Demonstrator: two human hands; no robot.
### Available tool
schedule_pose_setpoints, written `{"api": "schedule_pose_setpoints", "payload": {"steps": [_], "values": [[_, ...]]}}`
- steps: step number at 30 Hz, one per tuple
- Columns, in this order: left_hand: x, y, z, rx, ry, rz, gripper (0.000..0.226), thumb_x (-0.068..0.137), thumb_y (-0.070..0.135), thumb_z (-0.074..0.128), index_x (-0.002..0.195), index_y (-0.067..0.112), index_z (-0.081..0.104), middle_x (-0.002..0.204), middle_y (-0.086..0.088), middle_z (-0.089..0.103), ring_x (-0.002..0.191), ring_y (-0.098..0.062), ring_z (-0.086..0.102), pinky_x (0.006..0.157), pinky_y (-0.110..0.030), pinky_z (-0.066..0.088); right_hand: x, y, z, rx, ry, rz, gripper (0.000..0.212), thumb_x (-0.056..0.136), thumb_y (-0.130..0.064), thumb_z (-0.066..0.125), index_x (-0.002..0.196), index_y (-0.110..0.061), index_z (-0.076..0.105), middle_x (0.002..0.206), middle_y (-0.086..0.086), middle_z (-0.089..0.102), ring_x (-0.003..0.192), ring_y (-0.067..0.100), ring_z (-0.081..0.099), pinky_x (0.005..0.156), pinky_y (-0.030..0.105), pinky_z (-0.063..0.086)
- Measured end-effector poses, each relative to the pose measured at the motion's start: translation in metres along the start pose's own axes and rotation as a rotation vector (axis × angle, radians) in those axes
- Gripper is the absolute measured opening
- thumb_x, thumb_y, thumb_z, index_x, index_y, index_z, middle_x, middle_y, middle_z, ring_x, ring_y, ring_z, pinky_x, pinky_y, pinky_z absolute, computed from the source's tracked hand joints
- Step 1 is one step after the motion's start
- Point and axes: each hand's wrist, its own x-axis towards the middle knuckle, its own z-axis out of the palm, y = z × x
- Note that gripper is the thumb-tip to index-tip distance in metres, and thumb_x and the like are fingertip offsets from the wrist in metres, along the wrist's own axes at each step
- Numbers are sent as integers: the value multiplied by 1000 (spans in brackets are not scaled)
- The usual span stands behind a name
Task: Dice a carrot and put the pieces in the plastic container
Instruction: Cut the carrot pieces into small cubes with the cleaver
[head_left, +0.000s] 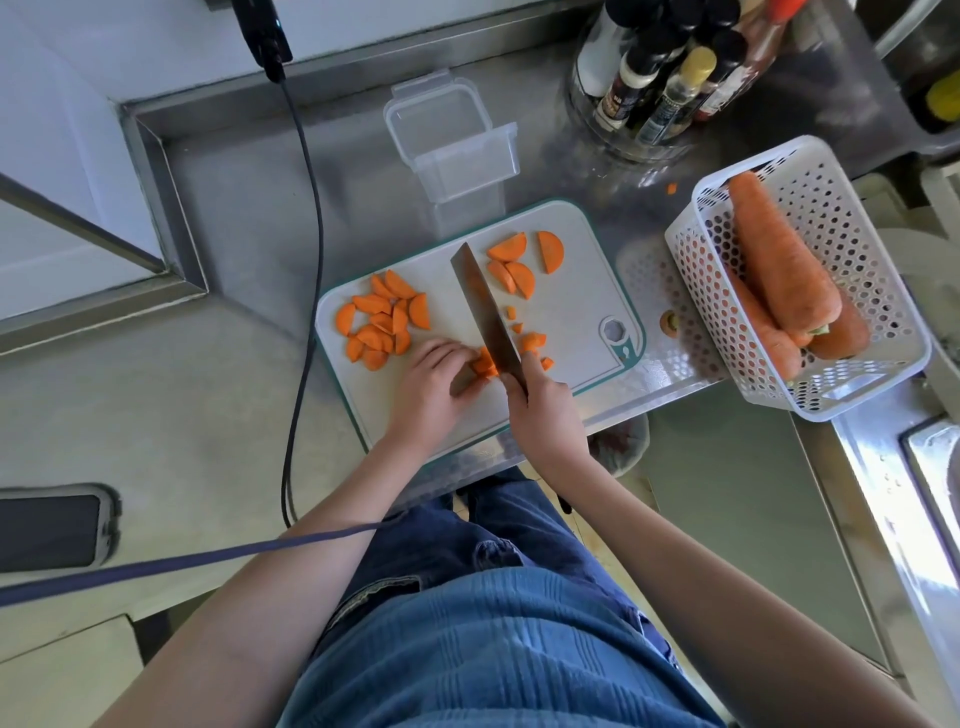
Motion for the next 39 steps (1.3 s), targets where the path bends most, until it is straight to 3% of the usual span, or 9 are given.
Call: {"api": "schedule_pose_setpoints", "payload": {"steps": [9,18,21,26,30,35,39], "values": [[0,-2,4,-4,31,-5,17,77,20,73,85,5,70,90,-3,69,94,-18,55,83,-25,45,-2,-6,6,-55,4,24,18,103,-31,34,92,-17,31,73,16,57,66,38,56,55,41,45],[1,-6,6,-6,-1,11,13,71,3,79,82,0,72,90,-9,72,98,-15,51,85,-21,40,7,-9,19,-126,16,75,7,102,-21,33,98,-16,35,84,16,58,74,36,57,61,42,48],[2,-6,5,0,-1,7,12,75,11,76,79,1,71,89,-9,71,98,-16,51,83,-22,41,7,-9,17,-149,18,65,5,101,-19,35,97,-16,35,83,14,56,74,37,57,60,41,47],[4,0,1,-49,29,-19,32,81,31,61,76,0,70,86,-9,71,97,-16,51,83,-23,42,2,-2,5,-83,58,70,21,102,-26,35,117,-12,41,77,17,60,66,37,56,54,39,44],[-3,0,-3,-87,10,-47,32,81,31,65,94,3,71,92,-5,70,99,-15,54,88,-22,44,-6,-3,-3,28,80,72,14,102,-27,37,97,-14,40,64,9,52,56,32,48,42,31,26],[-11,-6,-6,-52,-14,-38,22,75,10,76,95,3,69,92,-4,68,101,-18,54,87,-30,46,-6,-13,4,34,71,49,19,102,-29,37,101,-10,41,73,17,59,63,38,54,53,41,43],[-11,-6,-5,-17,-30,-30,18,73,11,78,86,4,67,86,-4,65,96,-20,52,83,-26,44,-7,-14,8,21,60,34,17,102,-27,37,92,-14,36,72,14,56,63,35,50,51,36,37]]}}
